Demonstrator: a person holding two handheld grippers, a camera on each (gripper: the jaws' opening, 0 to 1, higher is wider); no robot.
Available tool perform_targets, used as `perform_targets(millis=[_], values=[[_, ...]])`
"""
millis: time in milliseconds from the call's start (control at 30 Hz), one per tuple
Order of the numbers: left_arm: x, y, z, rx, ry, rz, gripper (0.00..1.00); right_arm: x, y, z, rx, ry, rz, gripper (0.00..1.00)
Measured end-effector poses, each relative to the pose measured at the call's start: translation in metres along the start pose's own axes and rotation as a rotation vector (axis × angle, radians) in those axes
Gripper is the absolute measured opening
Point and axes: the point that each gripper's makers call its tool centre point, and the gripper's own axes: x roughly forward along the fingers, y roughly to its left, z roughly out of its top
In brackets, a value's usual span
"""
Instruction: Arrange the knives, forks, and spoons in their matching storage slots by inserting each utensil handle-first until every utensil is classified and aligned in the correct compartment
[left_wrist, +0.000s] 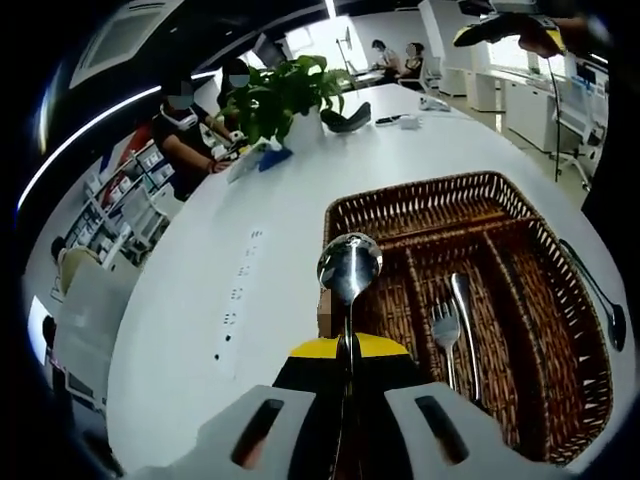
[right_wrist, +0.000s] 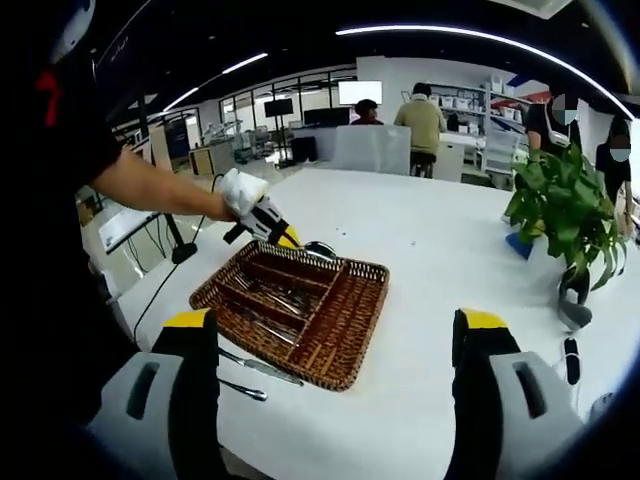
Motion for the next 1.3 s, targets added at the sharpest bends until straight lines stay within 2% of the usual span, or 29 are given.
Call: perform_targets(millis=[233, 567, 733, 1000, 1267, 1300], values=[[0.01, -0.005, -0.009, -0.014, 0.006, -0.018, 0.01, -0.003, -0.004, 0.0, 0.0, 0.005, -0.018, 1.0], [0.025, -0.008, -0.018, -0.027, 0.013, -0.039, 0.01, -0.004, 0.001, -0.008, 0.018, 0.021, -0.019, 1.0], [0.028, -0.009, -0.027, -0.044, 0.026, -0.044, 0.01, -0.004, -0.001, -0.01, 0.026, 0.023, -0.025, 1.0], [0.035, -0.013, -0.027, -0.05, 0.032, -0.061, 0.01, -0.003, -0.001, -0.011, 0.032, 0.032, -0.028, 1.0], [0.04, -0.018, -0.039, -0.06, 0.068, -0.071, 0.01, -0.008, -0.003, -0.01, 0.036, 0.037, -0.044, 1.0], [0.04, -0.018, -0.038, -0.065, 0.056, -0.072, 0.01, -0.008, -0.002, -0.01, 0.036, 0.037, -0.044, 1.0]])
